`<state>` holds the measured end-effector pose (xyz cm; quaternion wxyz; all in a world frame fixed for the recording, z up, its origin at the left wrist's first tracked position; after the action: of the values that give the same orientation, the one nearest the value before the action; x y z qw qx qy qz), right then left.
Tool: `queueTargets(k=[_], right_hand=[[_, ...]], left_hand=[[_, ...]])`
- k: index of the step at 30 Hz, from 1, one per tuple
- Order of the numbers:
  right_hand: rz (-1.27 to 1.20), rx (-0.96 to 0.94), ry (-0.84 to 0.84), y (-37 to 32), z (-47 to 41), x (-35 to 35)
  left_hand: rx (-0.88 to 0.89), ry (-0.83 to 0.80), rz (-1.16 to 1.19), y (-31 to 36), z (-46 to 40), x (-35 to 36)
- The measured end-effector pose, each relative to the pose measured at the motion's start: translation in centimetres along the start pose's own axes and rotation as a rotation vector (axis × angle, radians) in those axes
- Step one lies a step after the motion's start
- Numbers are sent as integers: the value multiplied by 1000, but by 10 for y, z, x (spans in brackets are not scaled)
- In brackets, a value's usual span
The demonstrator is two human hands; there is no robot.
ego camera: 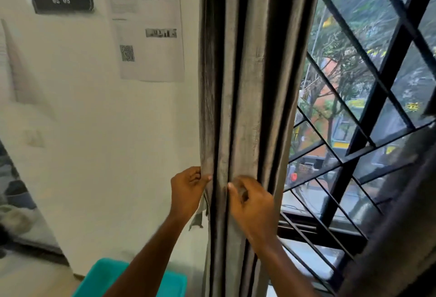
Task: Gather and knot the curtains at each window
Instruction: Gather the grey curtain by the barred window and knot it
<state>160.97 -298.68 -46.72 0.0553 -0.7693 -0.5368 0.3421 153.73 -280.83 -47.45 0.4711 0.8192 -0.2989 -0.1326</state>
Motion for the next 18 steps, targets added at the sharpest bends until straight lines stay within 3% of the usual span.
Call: queueTargets(k=[2,5,9,18], right_hand=[[5,92,33,1,6,9],[-43,56,-23,-10,12,32],[12,105,53,-4,7,41],[3,-56,-58,1,22,26]], left_hand=[[-11,-15,19,-4,11,1],[5,-99,-24,-12,29,11],[39,-44,-31,-18,26,6],[199,-78,-205,-14,59,26]])
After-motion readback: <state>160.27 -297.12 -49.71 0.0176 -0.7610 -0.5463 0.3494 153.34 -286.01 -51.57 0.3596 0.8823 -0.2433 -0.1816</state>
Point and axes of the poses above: each hand's wrist, its own z-axis away from the middle knuckle, its own x-axis out of the palm, y = z × x, the point moved 4 cm from there along -z, towards the middle knuckle, and after that the axes turned 13 degrees about z, right-handed, at the moved point
